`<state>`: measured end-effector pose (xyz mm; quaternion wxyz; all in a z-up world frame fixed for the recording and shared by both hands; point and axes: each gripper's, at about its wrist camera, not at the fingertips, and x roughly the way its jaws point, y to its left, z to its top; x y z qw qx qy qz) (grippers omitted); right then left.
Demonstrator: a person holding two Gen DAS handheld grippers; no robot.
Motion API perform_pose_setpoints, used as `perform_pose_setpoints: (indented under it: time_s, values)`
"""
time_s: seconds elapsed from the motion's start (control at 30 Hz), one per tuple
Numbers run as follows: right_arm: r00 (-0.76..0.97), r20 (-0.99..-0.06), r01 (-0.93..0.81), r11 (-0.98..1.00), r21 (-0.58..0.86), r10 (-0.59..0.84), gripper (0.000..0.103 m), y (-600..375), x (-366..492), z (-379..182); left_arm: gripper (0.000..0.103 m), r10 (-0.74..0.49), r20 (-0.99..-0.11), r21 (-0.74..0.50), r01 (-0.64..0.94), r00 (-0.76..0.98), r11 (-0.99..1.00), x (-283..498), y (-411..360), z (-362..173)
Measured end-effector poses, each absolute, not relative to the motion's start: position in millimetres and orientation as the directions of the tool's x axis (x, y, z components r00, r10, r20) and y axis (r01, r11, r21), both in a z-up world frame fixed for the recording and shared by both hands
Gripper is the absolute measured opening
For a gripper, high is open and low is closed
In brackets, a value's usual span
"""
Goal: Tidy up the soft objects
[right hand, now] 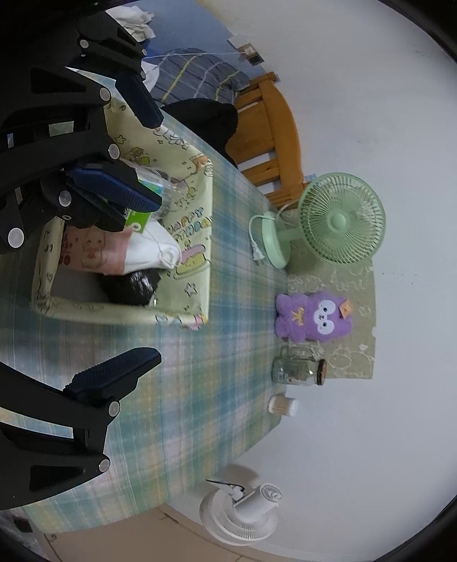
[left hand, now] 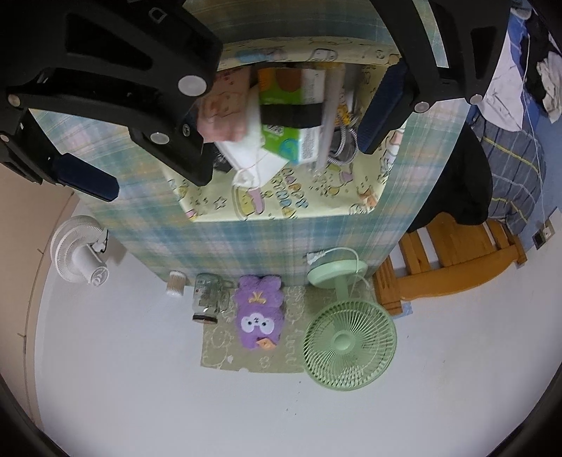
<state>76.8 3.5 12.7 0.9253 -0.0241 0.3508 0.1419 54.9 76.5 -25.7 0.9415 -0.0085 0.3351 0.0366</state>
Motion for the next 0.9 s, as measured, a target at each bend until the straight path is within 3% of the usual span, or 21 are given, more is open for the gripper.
perform_pose_setpoints:
  time_s: [0.53, 0.9]
  values:
    - [0.795, -0.566, -0.235, 0.971, 0.046, 0.219, 0.087, -46.9, 58.6, 59.3, 0.100, 0.054, -0.548, 0.026, -0.048, 0.835, 0.999, 45.5, 34.5, 14.9]
    - [0.854, -0.483, -0.187, 0.980, 0.062, 0.194, 0.095, -93.1, 41.0, 94.0, 0.103, 0.048, -0.471, 0.044, -0.031, 0.881, 0.999, 30.7, -0.3, 48.1]
